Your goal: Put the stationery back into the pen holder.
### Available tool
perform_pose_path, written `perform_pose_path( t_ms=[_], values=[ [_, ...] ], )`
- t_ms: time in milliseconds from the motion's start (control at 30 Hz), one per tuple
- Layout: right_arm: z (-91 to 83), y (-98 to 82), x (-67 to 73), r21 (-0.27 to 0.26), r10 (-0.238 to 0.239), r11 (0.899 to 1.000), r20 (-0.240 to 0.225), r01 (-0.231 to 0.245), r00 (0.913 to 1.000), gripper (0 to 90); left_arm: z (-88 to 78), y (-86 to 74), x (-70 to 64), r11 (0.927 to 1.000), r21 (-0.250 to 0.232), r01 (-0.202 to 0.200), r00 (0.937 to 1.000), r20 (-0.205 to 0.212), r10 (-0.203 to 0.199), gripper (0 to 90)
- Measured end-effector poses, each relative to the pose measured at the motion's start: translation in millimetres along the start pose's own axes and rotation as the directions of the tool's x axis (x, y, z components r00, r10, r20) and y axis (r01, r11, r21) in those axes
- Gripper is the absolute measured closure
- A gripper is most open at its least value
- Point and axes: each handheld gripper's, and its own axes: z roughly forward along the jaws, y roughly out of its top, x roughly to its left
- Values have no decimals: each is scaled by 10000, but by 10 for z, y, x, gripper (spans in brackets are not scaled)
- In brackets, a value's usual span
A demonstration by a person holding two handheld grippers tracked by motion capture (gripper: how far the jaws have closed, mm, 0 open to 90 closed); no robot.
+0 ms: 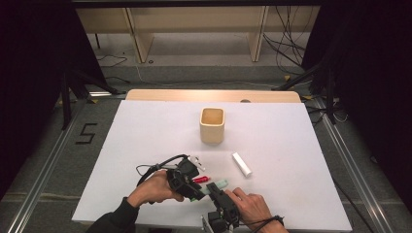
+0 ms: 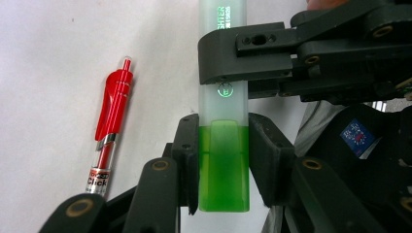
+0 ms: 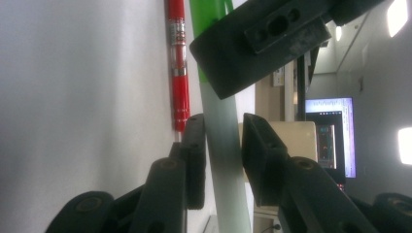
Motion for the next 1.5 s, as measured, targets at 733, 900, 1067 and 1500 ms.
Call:
perform_pose_path(
  t_ms=[733, 900, 1067, 1500],
  values=[
    [-8, -19, 63, -43, -528, 9986, -46, 528, 9986, 771, -153, -64, 86, 9997, -257, 16, 9997, 245, -10, 490],
    [-14, -31, 49, -62, -443, 9990, -85, 442, 9990, 771, -236, -90, 114, 9988, -457, 166, 9998, -63, -169, 414],
    [-19, -95, 7, -155, -17, 9999, -169, 14, 9999, 771, -325, -131, 185, 9944, -950, 473, 9981, -338, -507, 303],
    [-28, -284, -122, 9, 1604, 9870, -257, -1605, 9867, 771, -399, -345, 362, 9506, -3025, 703, 9887, -1053, -1066, 215]
  ],
)
